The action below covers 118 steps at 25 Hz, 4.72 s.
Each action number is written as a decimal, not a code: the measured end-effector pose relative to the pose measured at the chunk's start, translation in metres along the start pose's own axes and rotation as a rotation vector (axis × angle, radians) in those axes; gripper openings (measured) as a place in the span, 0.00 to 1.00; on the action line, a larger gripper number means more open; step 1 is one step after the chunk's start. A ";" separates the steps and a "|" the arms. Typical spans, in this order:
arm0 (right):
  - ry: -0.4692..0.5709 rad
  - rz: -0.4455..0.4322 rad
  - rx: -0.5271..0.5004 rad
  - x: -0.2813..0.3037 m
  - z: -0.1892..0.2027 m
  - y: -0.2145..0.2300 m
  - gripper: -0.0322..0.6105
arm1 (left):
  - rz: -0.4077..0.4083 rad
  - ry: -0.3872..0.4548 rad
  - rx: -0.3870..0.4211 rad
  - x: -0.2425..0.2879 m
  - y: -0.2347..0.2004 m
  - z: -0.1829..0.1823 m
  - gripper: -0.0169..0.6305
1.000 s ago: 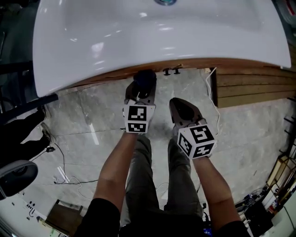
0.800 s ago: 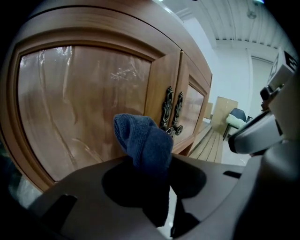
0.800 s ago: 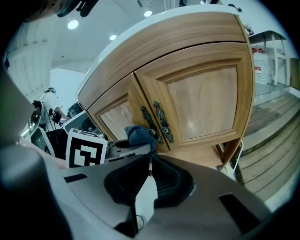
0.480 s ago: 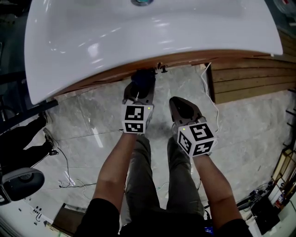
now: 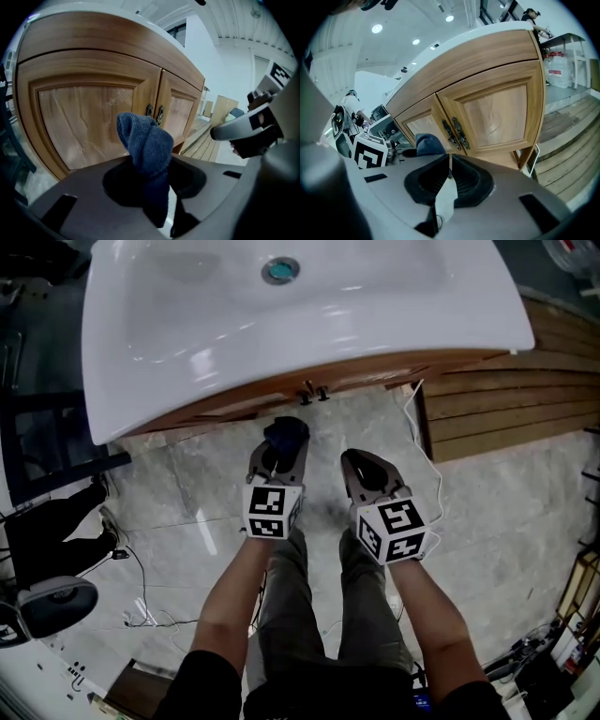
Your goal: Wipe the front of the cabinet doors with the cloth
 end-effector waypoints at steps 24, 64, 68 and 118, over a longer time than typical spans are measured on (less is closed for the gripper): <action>0.020 -0.015 -0.080 -0.052 -0.041 0.002 0.12 | -0.040 0.150 -0.132 -0.058 0.062 -0.055 0.23; 0.037 -0.011 -0.041 -0.104 -0.058 0.171 0.12 | -0.111 0.211 -0.055 0.078 0.145 -0.124 0.23; 0.046 -0.002 -0.024 -0.111 -0.057 0.185 0.12 | -0.087 0.210 -0.048 0.094 0.162 -0.131 0.23; -0.065 -0.126 -0.111 -0.042 -0.045 0.106 0.12 | -0.219 0.116 -0.116 0.055 0.073 -0.045 0.23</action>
Point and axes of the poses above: the fingertips, and each gripper's own axes: x forward along the fingers, y to its right, z out of its underside, the point moved 8 cm from there along -x, backward along the fingers, and after that the axes turned 1 degree about -y, right-handed, at the moved point
